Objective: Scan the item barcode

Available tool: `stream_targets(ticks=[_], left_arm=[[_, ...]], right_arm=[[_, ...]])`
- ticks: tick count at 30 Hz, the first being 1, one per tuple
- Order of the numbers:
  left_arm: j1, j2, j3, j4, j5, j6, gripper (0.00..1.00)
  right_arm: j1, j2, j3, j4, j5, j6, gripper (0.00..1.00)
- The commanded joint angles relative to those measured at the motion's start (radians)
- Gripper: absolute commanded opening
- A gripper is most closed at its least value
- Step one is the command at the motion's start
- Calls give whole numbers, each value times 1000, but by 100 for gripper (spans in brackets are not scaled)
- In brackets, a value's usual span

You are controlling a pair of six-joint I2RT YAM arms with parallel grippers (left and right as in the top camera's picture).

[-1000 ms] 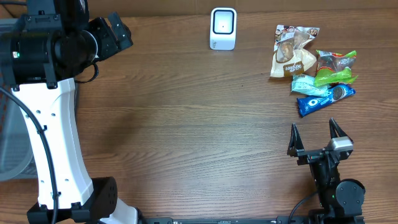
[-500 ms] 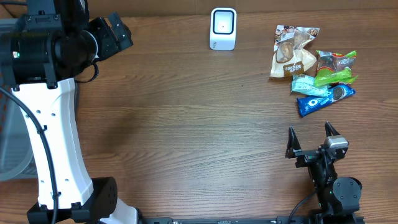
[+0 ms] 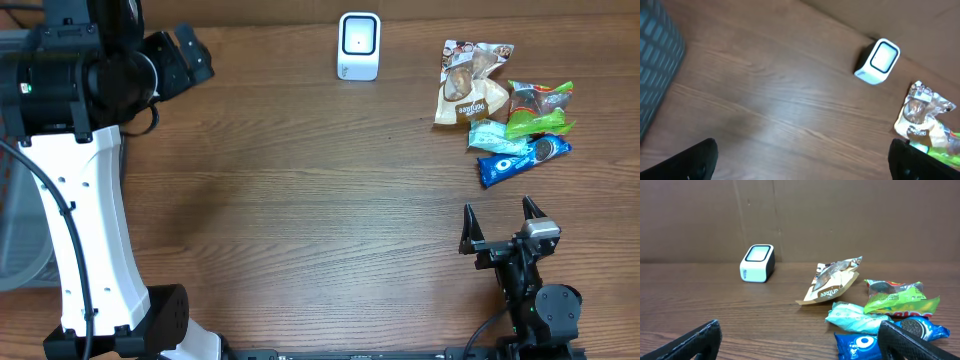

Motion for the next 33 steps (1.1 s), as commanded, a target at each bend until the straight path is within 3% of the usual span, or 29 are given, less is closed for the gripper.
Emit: stream_targets(ticks=[1, 7, 11, 20, 25, 33], left_arm=[[0, -1, 0, -15, -6, 4, 100], [-16, -18, -34, -11, -16, 10, 100], [-68, -135, -202, 219, -24, 193, 100], [-82, -611, -972, 797, -29, 346, 100], [-58, -958, -1545, 1164, -29, 395, 99], [-59, -1257, -2054, 1562, -29, 490, 100]], right_arm=[[2, -9, -10, 6, 5, 3, 100], [2, -9, -10, 6, 5, 3, 100], [2, -9, -10, 6, 5, 3, 100], [2, -9, -10, 6, 5, 3, 100], [2, -9, -10, 6, 5, 3, 100], [2, -9, -10, 6, 5, 3, 100]])
